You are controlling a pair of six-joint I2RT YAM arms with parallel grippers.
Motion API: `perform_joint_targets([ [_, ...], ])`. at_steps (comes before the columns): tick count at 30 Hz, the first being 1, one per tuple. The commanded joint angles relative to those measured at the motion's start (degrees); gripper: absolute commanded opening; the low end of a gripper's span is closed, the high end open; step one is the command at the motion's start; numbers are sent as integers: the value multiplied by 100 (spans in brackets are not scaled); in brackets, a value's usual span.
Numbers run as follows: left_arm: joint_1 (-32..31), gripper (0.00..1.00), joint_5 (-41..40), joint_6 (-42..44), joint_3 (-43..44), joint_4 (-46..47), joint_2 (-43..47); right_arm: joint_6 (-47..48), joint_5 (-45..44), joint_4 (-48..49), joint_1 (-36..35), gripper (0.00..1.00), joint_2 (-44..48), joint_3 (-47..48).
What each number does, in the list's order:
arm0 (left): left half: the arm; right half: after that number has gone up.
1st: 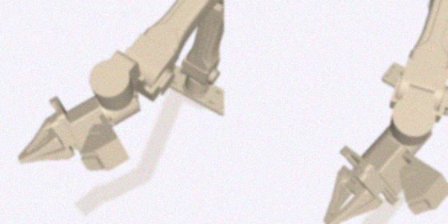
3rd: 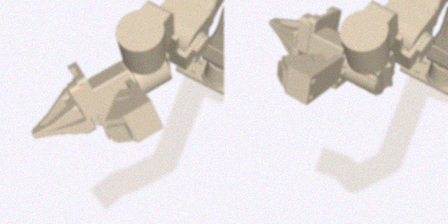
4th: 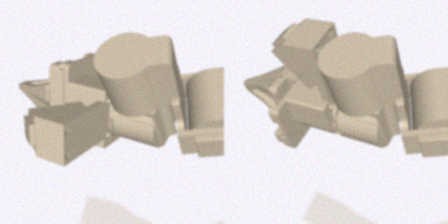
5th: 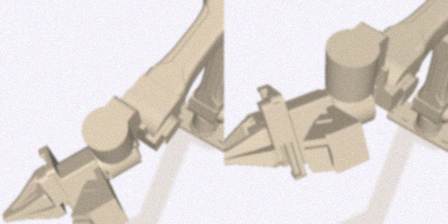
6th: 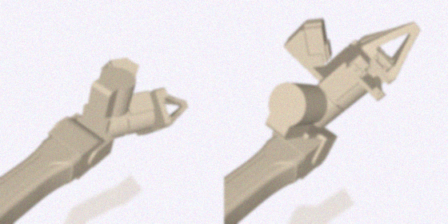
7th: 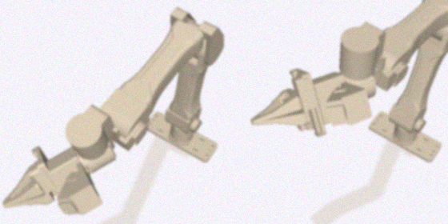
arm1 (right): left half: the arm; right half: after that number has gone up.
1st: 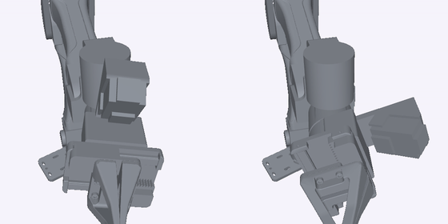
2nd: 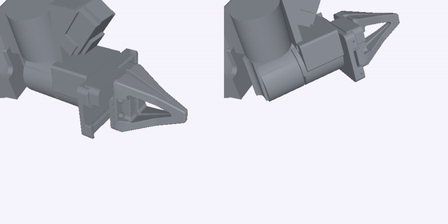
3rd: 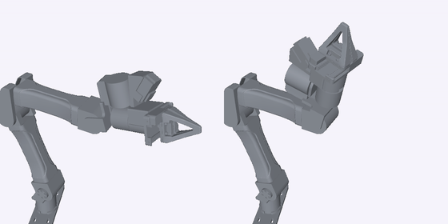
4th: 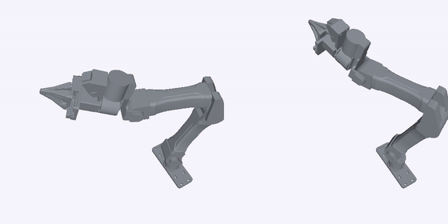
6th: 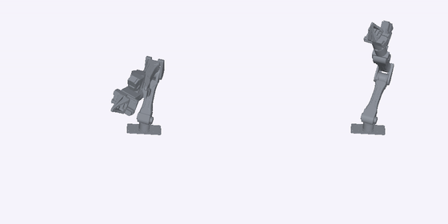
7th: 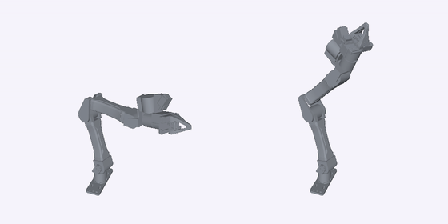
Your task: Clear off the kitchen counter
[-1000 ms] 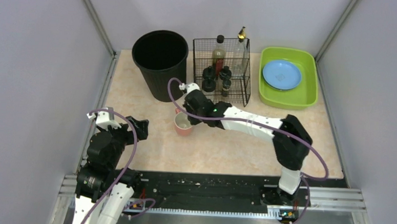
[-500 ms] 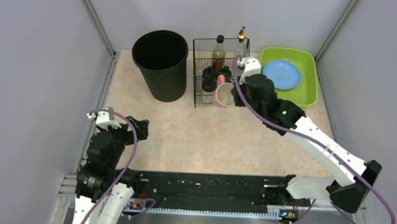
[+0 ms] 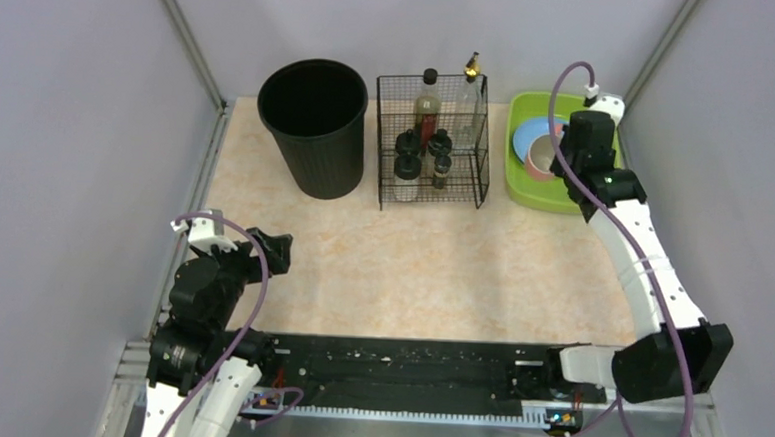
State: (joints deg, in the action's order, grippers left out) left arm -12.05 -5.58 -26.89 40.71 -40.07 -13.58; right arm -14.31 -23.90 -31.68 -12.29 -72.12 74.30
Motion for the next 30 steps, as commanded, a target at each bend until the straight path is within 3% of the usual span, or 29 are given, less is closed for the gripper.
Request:
perform_joint_targets([
  [1,-16,98,105,79,-7,304,98,-627,156,625,503,0,-417,442],
  [12,-16,98,132,90,-14,319,198,-1623,310,893,1462,0,-1932,612],
  [30,-16,98,89,79,-2,307,217,-2082,127,560,1730,0,-3117,795],
])
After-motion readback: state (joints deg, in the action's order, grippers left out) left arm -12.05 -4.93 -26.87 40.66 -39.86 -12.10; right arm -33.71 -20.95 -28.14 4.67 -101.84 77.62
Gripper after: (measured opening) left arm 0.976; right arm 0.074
